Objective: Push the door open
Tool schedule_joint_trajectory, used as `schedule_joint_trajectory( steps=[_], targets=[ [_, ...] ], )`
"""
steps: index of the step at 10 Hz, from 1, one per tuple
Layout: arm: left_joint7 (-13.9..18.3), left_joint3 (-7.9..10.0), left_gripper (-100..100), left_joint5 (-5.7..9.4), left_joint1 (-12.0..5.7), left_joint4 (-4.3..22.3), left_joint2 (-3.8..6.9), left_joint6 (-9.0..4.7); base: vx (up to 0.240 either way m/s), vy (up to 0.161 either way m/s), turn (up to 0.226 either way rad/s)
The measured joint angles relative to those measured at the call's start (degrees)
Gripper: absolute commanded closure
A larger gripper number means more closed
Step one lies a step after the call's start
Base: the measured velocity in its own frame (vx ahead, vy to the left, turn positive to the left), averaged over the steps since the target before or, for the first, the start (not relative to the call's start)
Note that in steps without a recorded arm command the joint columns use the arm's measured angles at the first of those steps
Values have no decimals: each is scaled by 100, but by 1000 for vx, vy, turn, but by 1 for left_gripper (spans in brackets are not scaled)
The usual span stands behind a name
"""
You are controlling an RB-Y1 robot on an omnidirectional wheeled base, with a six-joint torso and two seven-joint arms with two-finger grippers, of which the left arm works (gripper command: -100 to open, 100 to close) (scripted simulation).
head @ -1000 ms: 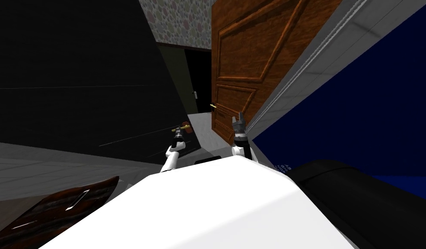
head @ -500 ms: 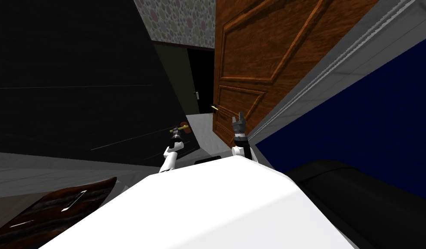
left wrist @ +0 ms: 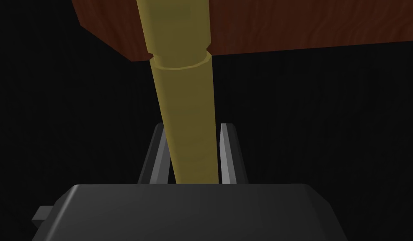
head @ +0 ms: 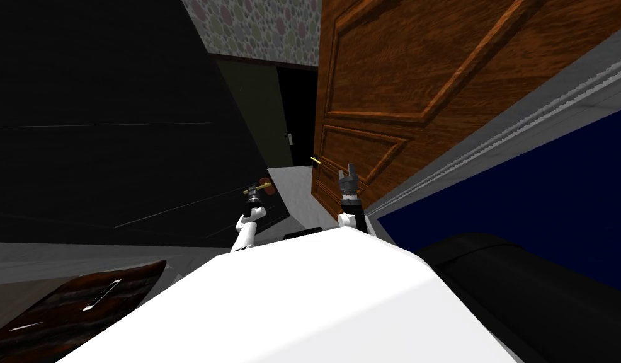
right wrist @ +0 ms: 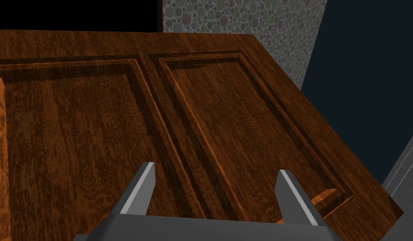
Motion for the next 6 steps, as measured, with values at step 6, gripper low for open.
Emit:
schedule_joint_trajectory(
  steps=[6],
  targets=[
    [-130, 414, 100, 73, -21, 54, -134, -48, 177, -70, 87]
  ],
)
